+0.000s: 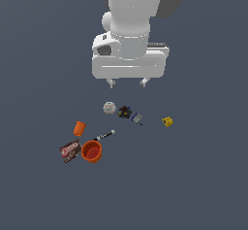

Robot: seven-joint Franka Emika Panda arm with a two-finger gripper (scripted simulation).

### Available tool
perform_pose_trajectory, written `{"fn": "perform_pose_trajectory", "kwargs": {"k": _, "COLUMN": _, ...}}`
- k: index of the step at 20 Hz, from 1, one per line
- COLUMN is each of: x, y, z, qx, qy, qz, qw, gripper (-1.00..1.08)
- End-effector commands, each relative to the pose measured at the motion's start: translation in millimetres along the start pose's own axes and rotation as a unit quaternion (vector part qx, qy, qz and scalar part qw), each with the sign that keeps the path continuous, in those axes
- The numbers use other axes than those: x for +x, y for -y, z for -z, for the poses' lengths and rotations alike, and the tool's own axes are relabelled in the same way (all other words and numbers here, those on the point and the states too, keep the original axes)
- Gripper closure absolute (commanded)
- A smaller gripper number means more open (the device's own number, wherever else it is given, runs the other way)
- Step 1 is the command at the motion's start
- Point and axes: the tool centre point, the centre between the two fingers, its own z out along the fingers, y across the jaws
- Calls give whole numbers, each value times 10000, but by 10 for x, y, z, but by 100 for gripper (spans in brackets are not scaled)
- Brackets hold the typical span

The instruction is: Pick up a designated object from a clutter of objects.

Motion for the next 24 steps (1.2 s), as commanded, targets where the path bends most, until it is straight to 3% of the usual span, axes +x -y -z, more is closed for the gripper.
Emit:
{"fn": "perform_pose_trajectory", "kwargs": {"k": 1, "x": 0, "y": 0, "z": 0, "qx": 0, "qy": 0, "qz": 0, "qw": 10000, "gripper": -92}}
{"fn": "perform_pose_trajectory", "kwargs": {"k": 16, "x": 11, "y": -146, "z": 36, "qx": 69, "qy": 21, "qz": -11, "qw": 10000, "gripper": -92}}
{"fn": "perform_pose_trajectory", "kwargs": {"k": 24, "x": -6, "y": -155, "z": -113, "qx": 45, "qy": 28, "qz": 327, "qw": 9994, "gripper": -92}}
